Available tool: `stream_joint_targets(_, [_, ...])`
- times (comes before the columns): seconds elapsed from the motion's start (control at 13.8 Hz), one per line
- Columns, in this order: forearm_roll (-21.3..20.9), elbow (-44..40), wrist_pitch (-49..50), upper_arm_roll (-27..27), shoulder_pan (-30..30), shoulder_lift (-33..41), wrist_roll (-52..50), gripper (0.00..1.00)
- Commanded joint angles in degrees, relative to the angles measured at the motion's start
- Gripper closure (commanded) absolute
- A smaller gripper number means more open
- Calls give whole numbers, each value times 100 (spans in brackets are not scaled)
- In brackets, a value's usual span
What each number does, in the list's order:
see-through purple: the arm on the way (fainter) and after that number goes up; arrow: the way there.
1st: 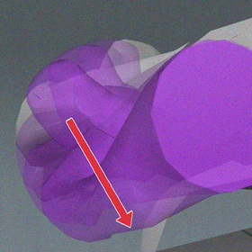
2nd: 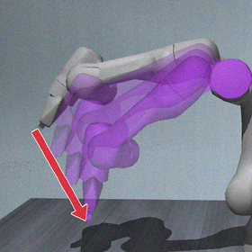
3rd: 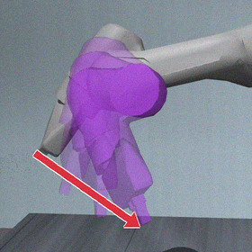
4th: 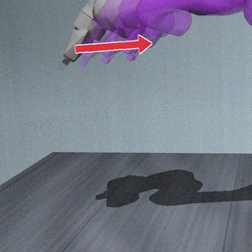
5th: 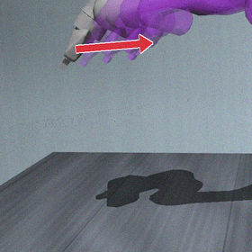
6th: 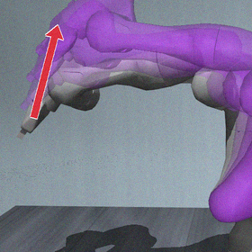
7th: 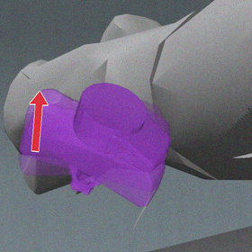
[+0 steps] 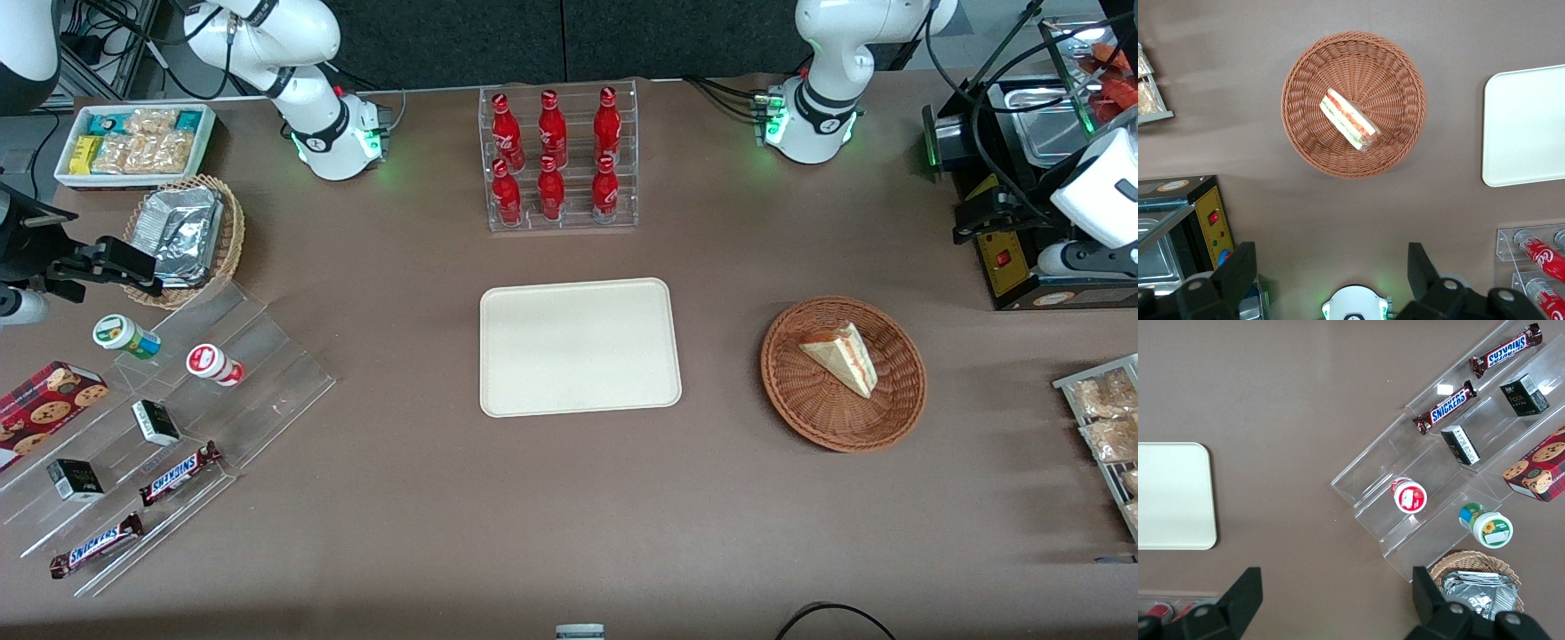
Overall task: Place sandwich from basket to tray
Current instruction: 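Move the left gripper over the sandwich in the wicker basket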
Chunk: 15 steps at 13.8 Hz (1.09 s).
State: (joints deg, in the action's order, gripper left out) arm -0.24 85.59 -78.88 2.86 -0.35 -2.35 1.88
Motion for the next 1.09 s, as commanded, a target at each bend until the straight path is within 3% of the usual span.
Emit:
stream_joint_targets(0.0, [42, 45, -47, -58, 79, 15, 67, 0])
stream_joint_targets(0.15, [33, 72, -110, -58, 88, -20, 32, 0])
stream_joint_targets(0.29, [16, 421, -241, -49, 96, -64, -631, 0])
stream_joint_targets(0.58, [-72, 2301, -2110, 12, 140, 392, -1985, 0])
stream_joint_targets(1.02, [-255, 2665, -3307, 144, 271, -72, -4543, 0])
